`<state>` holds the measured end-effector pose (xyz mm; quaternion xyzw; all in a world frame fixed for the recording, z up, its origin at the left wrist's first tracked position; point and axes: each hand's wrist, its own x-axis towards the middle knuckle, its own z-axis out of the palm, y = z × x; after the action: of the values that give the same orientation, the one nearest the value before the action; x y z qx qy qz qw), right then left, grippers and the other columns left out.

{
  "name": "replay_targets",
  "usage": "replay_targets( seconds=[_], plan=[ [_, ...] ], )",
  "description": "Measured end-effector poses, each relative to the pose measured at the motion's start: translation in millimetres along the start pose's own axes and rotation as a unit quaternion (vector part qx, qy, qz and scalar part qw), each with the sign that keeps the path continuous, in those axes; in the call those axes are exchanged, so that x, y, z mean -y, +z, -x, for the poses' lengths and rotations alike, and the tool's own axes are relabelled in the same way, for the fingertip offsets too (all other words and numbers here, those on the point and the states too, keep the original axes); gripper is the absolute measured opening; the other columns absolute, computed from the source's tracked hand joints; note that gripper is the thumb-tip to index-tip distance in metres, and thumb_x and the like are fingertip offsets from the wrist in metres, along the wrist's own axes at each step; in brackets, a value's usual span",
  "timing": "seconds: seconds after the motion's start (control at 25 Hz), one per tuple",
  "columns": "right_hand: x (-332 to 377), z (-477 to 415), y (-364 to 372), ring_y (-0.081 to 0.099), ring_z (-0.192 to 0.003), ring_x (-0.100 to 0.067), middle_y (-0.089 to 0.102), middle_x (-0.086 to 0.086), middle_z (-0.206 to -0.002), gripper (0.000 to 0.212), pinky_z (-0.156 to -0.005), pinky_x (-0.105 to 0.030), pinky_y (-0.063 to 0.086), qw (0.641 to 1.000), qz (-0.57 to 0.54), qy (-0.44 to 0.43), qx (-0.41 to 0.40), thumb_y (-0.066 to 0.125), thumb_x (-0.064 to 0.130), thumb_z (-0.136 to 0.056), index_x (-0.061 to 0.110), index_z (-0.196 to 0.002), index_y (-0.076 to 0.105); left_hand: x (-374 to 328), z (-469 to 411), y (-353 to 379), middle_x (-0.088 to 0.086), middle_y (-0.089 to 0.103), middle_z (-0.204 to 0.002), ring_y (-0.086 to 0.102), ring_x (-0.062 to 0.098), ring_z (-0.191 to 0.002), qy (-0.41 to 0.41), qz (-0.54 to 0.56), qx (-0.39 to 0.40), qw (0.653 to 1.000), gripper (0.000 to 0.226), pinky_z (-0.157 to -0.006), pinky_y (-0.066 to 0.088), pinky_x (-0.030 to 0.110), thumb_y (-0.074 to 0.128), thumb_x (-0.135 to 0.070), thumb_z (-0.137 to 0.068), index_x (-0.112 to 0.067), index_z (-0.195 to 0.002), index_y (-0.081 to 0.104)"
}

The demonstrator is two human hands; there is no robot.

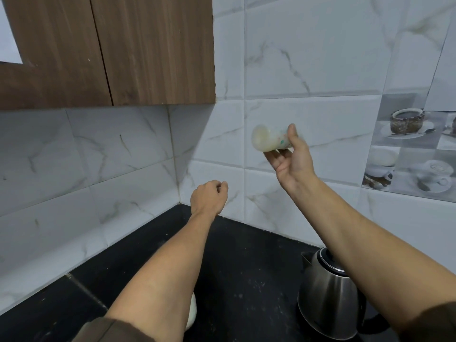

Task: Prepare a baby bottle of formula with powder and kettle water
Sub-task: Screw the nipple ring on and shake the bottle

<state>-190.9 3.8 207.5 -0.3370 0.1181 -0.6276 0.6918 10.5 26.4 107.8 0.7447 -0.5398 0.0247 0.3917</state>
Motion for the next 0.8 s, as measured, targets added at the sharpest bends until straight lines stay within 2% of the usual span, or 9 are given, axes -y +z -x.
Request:
replay_targets(
  seconds=[0.08, 0.16, 0.24, 0.36, 0.4, 0.48, 0.56, 0.64, 0.8],
  plan=[
    [-1.6, 15.4, 3.4, 0.075, -0.094, -0.028, 0.065, -0.013, -0.124, 0.049, -0.074, -0.04, 0.063, 0.985, 0.138, 0.027, 0.095, 0.075, 0.038, -0.092, 0.017, -0.133, 0.056, 0.3, -0.3, -1.1, 0.001, 0.064, -0.066, 0.058, 0.023, -0.066, 0.002, -0.009, 0.0, 1.0, 0.045, -0.057, 0.039, 0.032, 0.041, -0.04, -0.105, -0.014, -0.077, 0.066],
    [-5.3, 27.9, 4.0, 0.073, -0.095, -0.03, 0.068, -0.014, -0.122, 0.057, -0.071, -0.039, 0.061, 0.948, 0.247, 0.044, 0.195, 0.076, 0.037, -0.089, 0.023, -0.139, 0.054, -4.4, 3.3, -1.8, 0.0, 0.06, -0.064, 0.053, 0.021, -0.062, 0.005, -0.028, 0.005, 1.0, 0.042, -0.056, 0.036, 0.032, 0.044, -0.036, -0.104, -0.016, -0.071, 0.06],
    [-5.8, 28.3, 5.0, 0.073, -0.094, -0.03, 0.069, -0.013, -0.122, 0.061, -0.07, -0.039, 0.061, 0.96, 0.215, 0.023, 0.177, 0.076, 0.036, -0.089, 0.021, -0.143, 0.052, -5.0, 3.1, -3.0, 0.001, 0.061, -0.064, 0.058, 0.023, -0.065, 0.007, -0.021, 0.003, 1.0, 0.042, -0.056, 0.04, 0.033, 0.044, -0.037, -0.104, -0.015, -0.073, 0.062],
    [-1.1, 11.1, 4.4, 0.077, -0.094, -0.029, 0.063, -0.015, -0.131, 0.056, -0.073, -0.038, 0.062, 0.999, 0.044, -0.005, 0.022, 0.076, 0.036, -0.093, 0.013, -0.138, 0.052, -1.3, 2.6, -2.5, 0.003, 0.067, -0.069, 0.063, 0.026, -0.071, -0.001, 0.0, 0.006, 1.0, 0.046, -0.059, 0.043, 0.033, 0.041, -0.041, -0.104, -0.013, -0.08, 0.068],
    [-0.7, 8.8, 4.3, 0.077, -0.095, -0.03, 0.062, -0.018, -0.135, 0.056, -0.074, -0.039, 0.063, 1.0, 0.017, -0.001, 0.014, 0.075, 0.036, -0.095, 0.011, -0.14, 0.052, -1.4, 3.2, -3.3, 0.003, 0.067, -0.068, 0.062, 0.025, -0.07, -0.005, 0.002, 0.005, 1.0, 0.046, -0.058, 0.041, 0.033, 0.041, -0.041, -0.105, -0.013, -0.08, 0.068],
    [-0.1, 17.2, 6.5, 0.076, -0.095, -0.029, 0.063, -0.017, -0.13, 0.057, -0.072, -0.038, 0.062, 0.993, 0.092, 0.018, 0.077, 0.072, 0.036, -0.096, 0.013, -0.143, 0.05, -1.9, 2.6, -4.4, 0.002, 0.065, -0.067, 0.061, 0.025, -0.069, 0.0, -0.002, 0.002, 1.0, 0.045, -0.059, 0.042, 0.033, 0.041, -0.041, -0.105, -0.014, -0.078, 0.066],
    [-2.3, 29.0, 8.3, 0.071, -0.094, -0.03, 0.065, -0.016, -0.124, 0.058, -0.066, -0.036, 0.06, 0.957, 0.222, 0.036, 0.186, 0.072, 0.036, -0.093, 0.021, -0.145, 0.05, -5.3, 3.6, -4.9, 0.0, 0.06, -0.065, 0.058, 0.025, -0.069, 0.002, -0.018, 0.005, 1.0, 0.039, -0.061, 0.042, 0.034, 0.044, -0.035, -0.104, -0.017, -0.073, 0.06],
    [-2.7, 32.2, 7.0, 0.07, -0.095, -0.032, 0.067, -0.018, -0.125, 0.061, -0.065, -0.035, 0.059, 0.943, 0.243, 0.034, 0.226, 0.075, 0.036, -0.09, 0.025, -0.145, 0.051, -8.8, 4.8, -6.2, -0.001, 0.056, -0.063, 0.055, 0.025, -0.068, -0.003, -0.02, 0.007, 1.0, 0.038, -0.062, 0.04, 0.033, 0.046, -0.031, -0.103, -0.02, -0.069, 0.054],
    [-2.0, 12.5, 6.9, 0.077, -0.096, -0.031, 0.063, -0.016, -0.131, 0.055, -0.074, -0.04, 0.062, 0.998, 0.057, -0.007, 0.025, 0.077, 0.035, -0.092, 0.013, -0.137, 0.052, -3.1, 4.3, -1.9, -0.002, 0.059, -0.06, 0.059, 0.024, -0.065, -0.007, 0.008, 0.007, 1.0, 0.045, -0.056, 0.039, 0.031, 0.041, -0.041, -0.104, -0.017, -0.071, 0.06]
  ],
)
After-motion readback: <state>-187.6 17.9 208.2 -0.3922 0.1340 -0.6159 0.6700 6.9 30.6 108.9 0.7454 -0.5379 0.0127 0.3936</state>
